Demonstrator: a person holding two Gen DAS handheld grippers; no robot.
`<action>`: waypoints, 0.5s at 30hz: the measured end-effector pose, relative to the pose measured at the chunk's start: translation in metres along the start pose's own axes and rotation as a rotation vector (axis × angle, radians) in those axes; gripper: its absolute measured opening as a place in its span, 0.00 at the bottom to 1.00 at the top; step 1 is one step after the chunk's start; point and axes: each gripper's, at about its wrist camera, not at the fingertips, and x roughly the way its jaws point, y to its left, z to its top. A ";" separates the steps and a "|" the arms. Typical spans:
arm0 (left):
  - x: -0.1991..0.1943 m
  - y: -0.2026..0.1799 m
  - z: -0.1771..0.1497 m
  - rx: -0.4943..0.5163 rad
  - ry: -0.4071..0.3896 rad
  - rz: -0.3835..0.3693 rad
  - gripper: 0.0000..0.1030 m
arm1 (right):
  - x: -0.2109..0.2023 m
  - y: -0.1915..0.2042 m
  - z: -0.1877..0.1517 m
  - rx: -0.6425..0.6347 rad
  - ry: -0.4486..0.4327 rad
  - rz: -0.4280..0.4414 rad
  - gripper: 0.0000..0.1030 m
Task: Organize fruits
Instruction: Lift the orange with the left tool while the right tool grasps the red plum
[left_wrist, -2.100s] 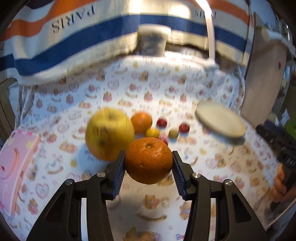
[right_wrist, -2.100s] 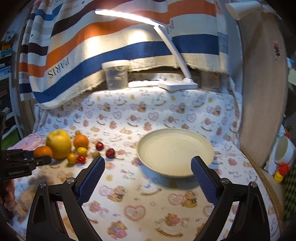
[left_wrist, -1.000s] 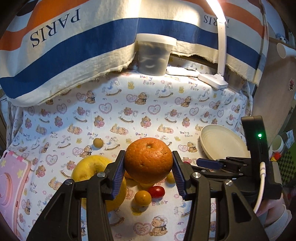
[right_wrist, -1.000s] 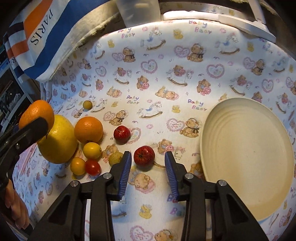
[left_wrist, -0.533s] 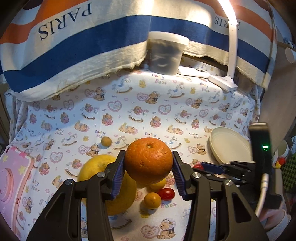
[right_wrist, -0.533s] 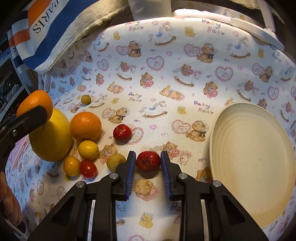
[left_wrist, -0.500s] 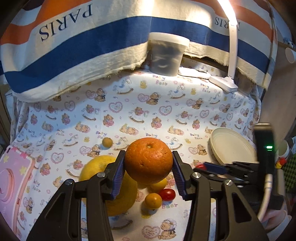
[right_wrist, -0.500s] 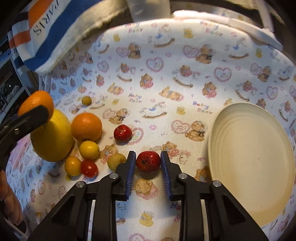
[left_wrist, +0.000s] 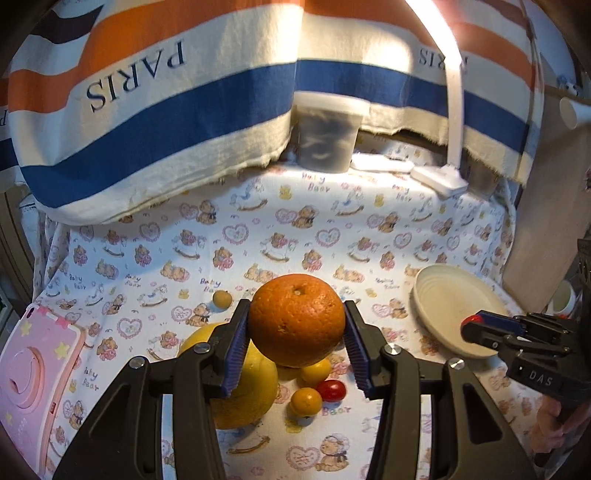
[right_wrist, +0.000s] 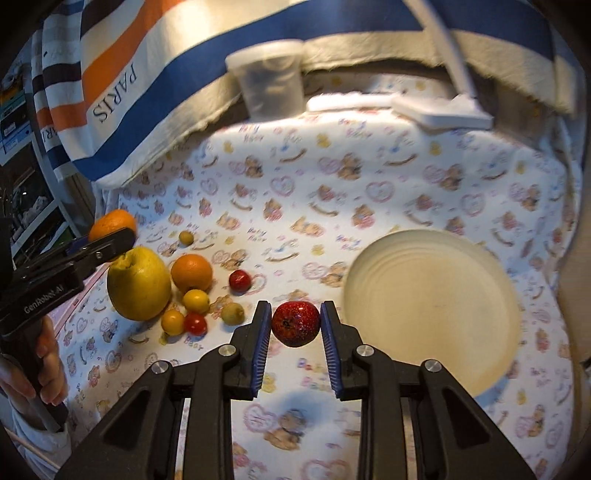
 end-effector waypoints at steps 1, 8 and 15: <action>-0.004 -0.002 0.002 0.001 -0.009 -0.004 0.46 | -0.007 -0.003 0.001 0.001 -0.020 -0.011 0.27; -0.025 -0.034 0.021 0.071 -0.052 -0.106 0.46 | -0.050 -0.033 0.011 0.069 -0.144 -0.027 0.27; -0.014 -0.088 0.040 0.129 -0.060 -0.271 0.46 | -0.081 -0.073 0.017 0.138 -0.220 -0.081 0.27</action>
